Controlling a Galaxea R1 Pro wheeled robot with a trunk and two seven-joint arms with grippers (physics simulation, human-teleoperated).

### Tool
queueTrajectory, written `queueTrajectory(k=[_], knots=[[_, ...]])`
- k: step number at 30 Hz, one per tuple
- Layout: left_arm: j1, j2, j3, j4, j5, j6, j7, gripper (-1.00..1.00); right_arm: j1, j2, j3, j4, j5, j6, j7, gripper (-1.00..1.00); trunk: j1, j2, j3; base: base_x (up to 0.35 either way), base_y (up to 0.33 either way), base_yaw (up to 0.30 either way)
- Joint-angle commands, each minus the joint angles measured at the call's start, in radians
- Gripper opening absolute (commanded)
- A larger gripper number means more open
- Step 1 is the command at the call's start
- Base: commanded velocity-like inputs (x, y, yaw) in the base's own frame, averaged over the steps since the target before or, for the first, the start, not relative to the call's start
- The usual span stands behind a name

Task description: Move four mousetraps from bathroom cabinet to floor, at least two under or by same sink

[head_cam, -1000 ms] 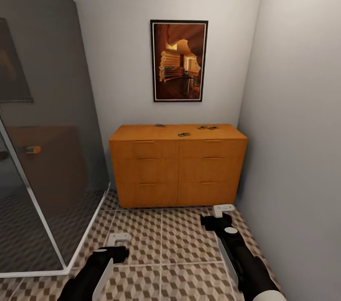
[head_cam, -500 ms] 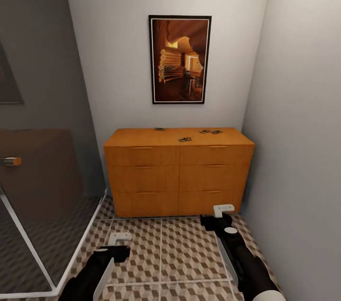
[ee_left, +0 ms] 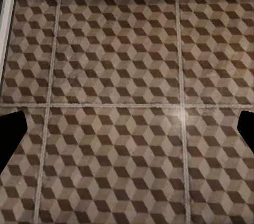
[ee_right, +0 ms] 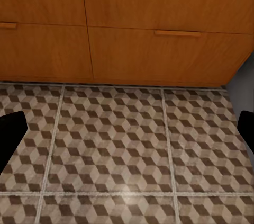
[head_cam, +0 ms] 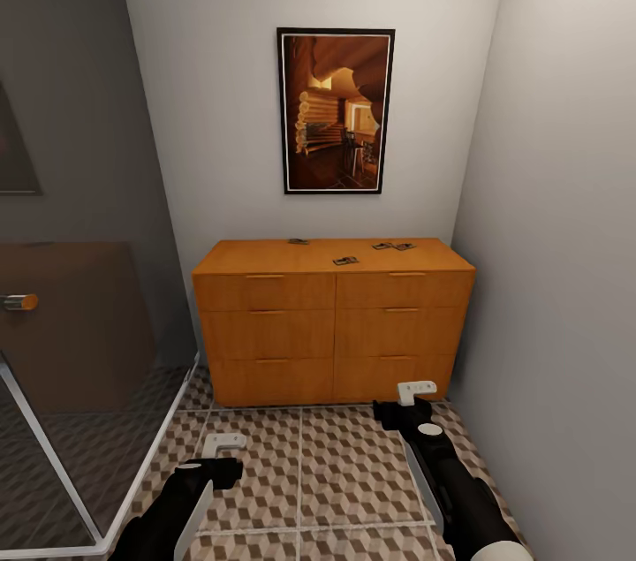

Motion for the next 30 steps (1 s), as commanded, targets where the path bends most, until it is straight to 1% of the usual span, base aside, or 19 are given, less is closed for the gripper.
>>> queueTrajectory(k=[1, 12, 30], knots=[[0.000, 0.000, -0.001, -0.002, 0.000, 0.005, 0.004, 1.00, -0.001, 0.000, 0.002, -0.001, 0.008, 0.007, -0.003, 1.00, 0.000, -0.001, -0.001, 0.000, 0.000, 0.000], [0.000, 0.000, -0.020, -0.002, 0.000, 0.005, 0.005, 1.00, -0.001, 0.000, 0.002, -0.001, 0.008, 0.007, -0.002, 1.00, 0.000, -0.001, -0.001, 0.000, 0.000, 0.000], [0.000, 0.000, -0.026, -0.001, 0.000, 0.004, 0.006, 1.00, -0.001, 0.000, 0.002, -0.001, 0.008, 0.007, -0.001, 1.00, 0.000, -0.001, -0.001, 0.000, 0.000, 0.000]])
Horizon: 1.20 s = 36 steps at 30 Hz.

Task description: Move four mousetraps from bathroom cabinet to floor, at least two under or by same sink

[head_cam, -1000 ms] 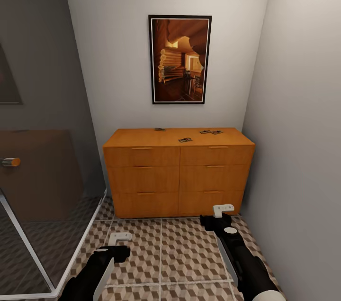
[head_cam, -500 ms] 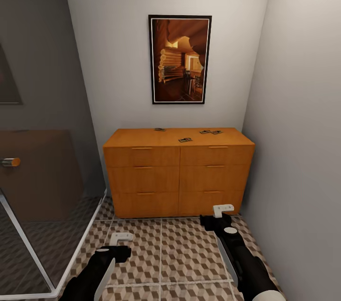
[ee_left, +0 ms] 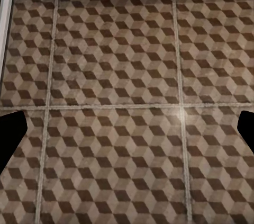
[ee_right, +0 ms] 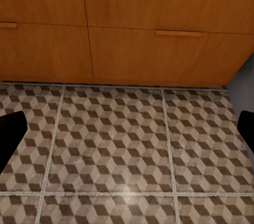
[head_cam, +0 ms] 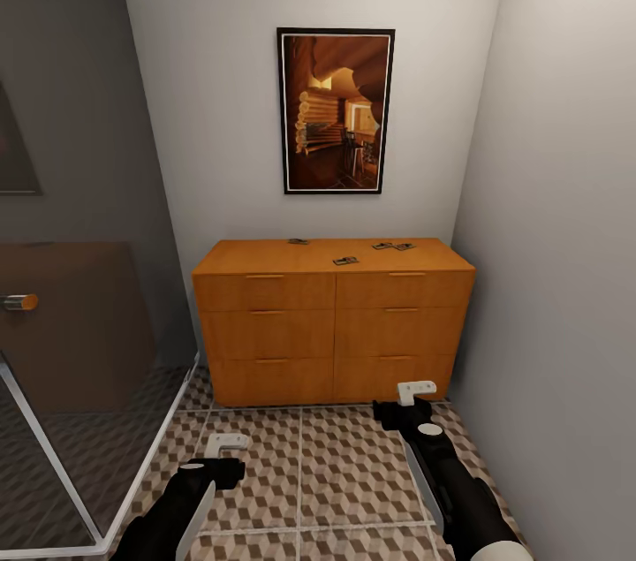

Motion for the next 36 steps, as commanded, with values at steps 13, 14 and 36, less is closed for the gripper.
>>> queueTrajectory(k=[13, 14, 36], knots=[[0.000, -0.004, -0.004, -0.001, 0.000, 0.005, 0.005, 1.00, -0.001, 0.000, 0.002, -0.001, 0.008, 0.007, -0.003, 1.00, 0.000, -0.001, -0.001, 0.002, 0.000, 0.000], [0.000, -0.004, -0.004, -0.001, 0.000, 0.005, 0.005, 1.00, -0.001, 0.000, 0.002, -0.001, 0.008, 0.007, -0.003, 1.00, 0.000, -0.001, -0.001, 0.037, 0.000, 0.000], [0.000, -0.006, -0.005, -0.001, 0.000, 0.005, 0.005, 1.00, -0.001, 0.000, 0.002, -0.001, 0.008, 0.007, -0.002, 1.00, 0.000, -0.001, -0.001, 0.179, 0.000, 0.000]])
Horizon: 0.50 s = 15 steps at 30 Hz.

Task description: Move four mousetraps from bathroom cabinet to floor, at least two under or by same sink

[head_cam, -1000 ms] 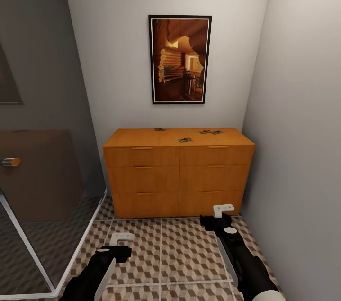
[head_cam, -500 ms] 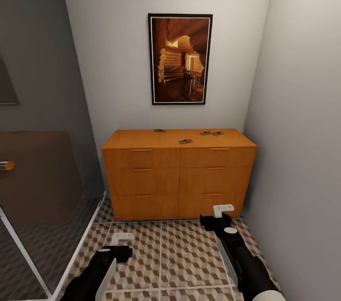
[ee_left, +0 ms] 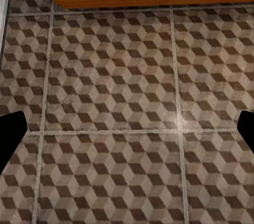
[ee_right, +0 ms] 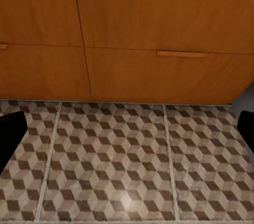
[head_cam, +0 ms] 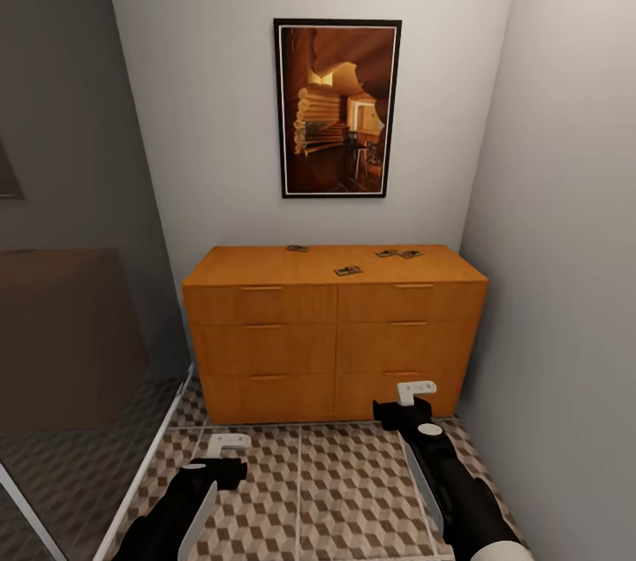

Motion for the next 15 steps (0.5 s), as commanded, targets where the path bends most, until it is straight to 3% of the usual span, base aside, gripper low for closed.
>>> queueTrajectory(k=[1, 10, 15], knots=[[0.000, 0.000, -0.003, -0.001, 0.001, 0.005, 0.005, 1.00, -0.001, 0.000, 0.002, -0.002, 0.008, 0.007, -0.003, 1.00, 0.000, -0.001, -0.001, 0.015, 0.000, 0.000], [0.000, 0.000, -0.004, 0.024, 0.002, 0.004, 0.004, 1.00, -0.001, -0.002, 0.002, -0.002, 0.008, 0.007, -0.003, 1.00, 0.000, -0.001, -0.001, 0.004, 0.000, 0.000], [0.000, 0.002, -0.004, 0.120, 0.002, -0.028, 0.003, 1.00, -0.001, -0.002, 0.002, -0.002, 0.008, 0.007, -0.003, 1.00, 0.000, -0.001, -0.001, 0.000, 0.000, 0.000]])
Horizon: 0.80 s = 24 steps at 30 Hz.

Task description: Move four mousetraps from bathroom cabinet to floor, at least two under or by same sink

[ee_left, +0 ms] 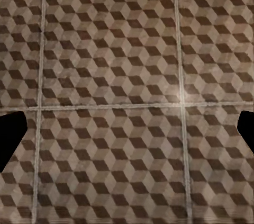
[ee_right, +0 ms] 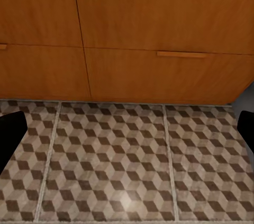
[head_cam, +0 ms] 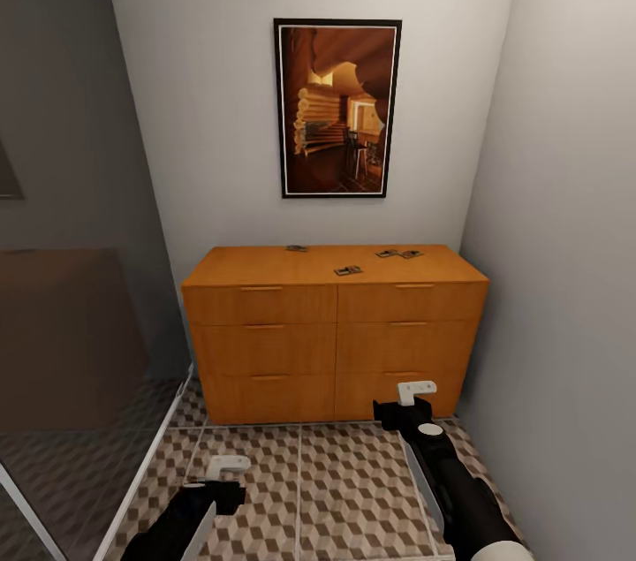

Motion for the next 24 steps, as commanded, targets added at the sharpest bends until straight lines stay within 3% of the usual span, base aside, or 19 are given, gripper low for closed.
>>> queueTrajectory(k=[1, 6, 7, 9, 10, 14, 18, 21, 24], knots=[[0.000, 0.001, -0.003, 0.050, 0.001, -0.026, 0.005, 1.00, -0.001, 0.000, 0.002, -0.001, 0.008, 0.007, -0.003, 1.00, 0.000, -0.001, -0.001, 0.000, 0.000, 0.000], [0.000, 0.004, -0.003, 0.209, -0.001, -0.162, 0.005, 1.00, -0.001, 0.000, 0.000, -0.002, 0.008, 0.008, -0.003, 1.00, 0.000, -0.001, -0.001, 0.000, 0.000, 0.000], [0.000, 0.004, -0.003, 0.277, -0.002, -0.232, 0.005, 1.00, -0.001, 0.000, 0.000, -0.006, 0.009, 0.008, -0.004, 1.00, 0.000, -0.001, -0.001, 0.000, 0.000, 0.000], [0.000, 0.005, -0.003, 0.346, -0.002, -0.302, 0.005, 1.00, -0.001, 0.000, -0.001, -0.022, 0.009, 0.009, -0.006, 1.00, 0.000, -0.001, -0.001, 0.000, 0.000, 0.000], [0.000, 0.007, -0.003, 0.416, -0.003, -0.367, 0.005, 1.00, -0.001, 0.000, -0.001, -0.051, 0.010, 0.013, -0.007, 1.00, 0.000, -0.001, -0.001, 0.000, 0.000, 0.000], [0.000, 0.017, -0.003, 0.562, -0.006, -0.480, 0.005, 1.00, -0.001, 0.000, 0.000, -0.163, 0.010, 0.046, -0.011, 1.00, 0.000, -0.001, -0.001, 0.000, 0.000, 0.000], [0.000, 0.031, -0.003, 0.616, -0.006, -0.520, 0.004, 1.00, -0.001, -0.001, 0.000, -0.274, 0.011, 0.134, -0.012, 1.00, 0.000, -0.001, -0.001, 0.000, 0.000, 0.000], [0.000, 0.047, -0.003, 0.640, -0.006, -0.536, 0.003, 1.00, -0.008, -0.001, 0.000, -0.377, 0.012, 0.244, -0.013, 1.00, 0.000, -0.001, -0.001, 0.000, 0.000, 0.000], [0.001, 0.058, -0.003, 0.651, -0.004, -0.543, 0.003, 1.00, -0.051, -0.001, 0.000, -0.434, 0.012, 0.310, -0.016, 1.00, 0.000, -0.001, -0.001, 0.000, 0.000, 0.000]])
